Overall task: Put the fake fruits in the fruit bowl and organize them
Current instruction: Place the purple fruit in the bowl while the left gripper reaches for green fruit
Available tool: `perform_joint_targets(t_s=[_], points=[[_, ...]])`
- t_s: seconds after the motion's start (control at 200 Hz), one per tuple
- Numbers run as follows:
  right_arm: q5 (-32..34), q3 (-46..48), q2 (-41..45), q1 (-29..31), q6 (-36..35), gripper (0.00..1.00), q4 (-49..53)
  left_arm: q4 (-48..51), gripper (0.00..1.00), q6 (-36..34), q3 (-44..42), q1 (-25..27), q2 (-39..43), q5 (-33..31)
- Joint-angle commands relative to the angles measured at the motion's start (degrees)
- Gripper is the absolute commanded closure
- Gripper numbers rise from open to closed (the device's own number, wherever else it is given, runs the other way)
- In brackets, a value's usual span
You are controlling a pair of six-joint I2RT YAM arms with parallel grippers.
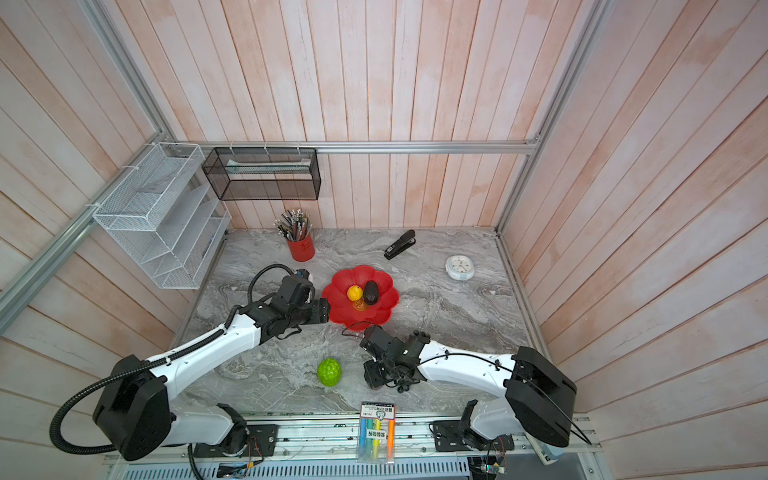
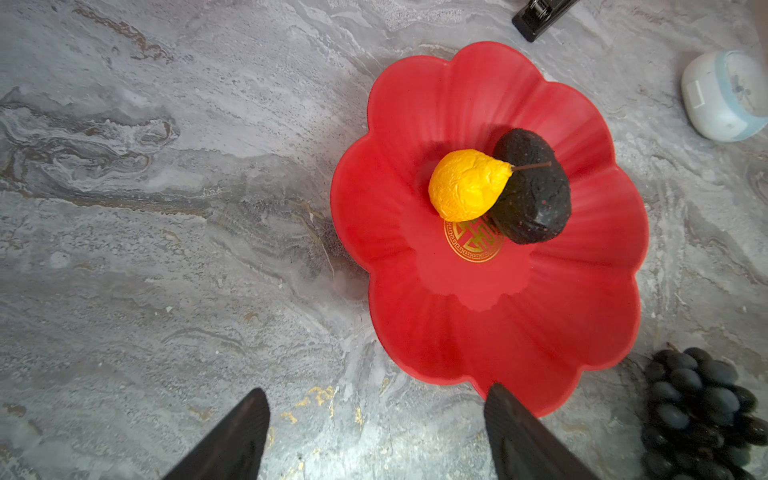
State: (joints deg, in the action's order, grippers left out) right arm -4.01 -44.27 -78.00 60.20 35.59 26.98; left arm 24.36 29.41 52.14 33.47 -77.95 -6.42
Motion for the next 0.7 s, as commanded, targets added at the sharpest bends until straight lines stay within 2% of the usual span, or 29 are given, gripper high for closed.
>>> perform_joint_targets(t_s=[0.0,0.23,0.41,0.695], points=[[3.69,-6.12,0.32,-2.21,-4.71,0.61,3.84,0.48,0.16,1.17,-1.40,-0.32,2.57,-1.76],[7.61,-16.27,-2.28,-9.61,-13.90,0.61,2.43,3.20,0.16,2.66,-3.24,-0.34,6.71,-2.72],[5.22,-20.76,-9.47,-16.11,-19.68,0.61,-3.51,4.75,0.17,3.46,-4.06,-0.38,8.33,-2.45],[0.73,-28.41,-22.78,-19.40,-22.45,0.61,-8.81,6.67,0.16,3.76,-5.07,-0.34,10.66,-1.19]])
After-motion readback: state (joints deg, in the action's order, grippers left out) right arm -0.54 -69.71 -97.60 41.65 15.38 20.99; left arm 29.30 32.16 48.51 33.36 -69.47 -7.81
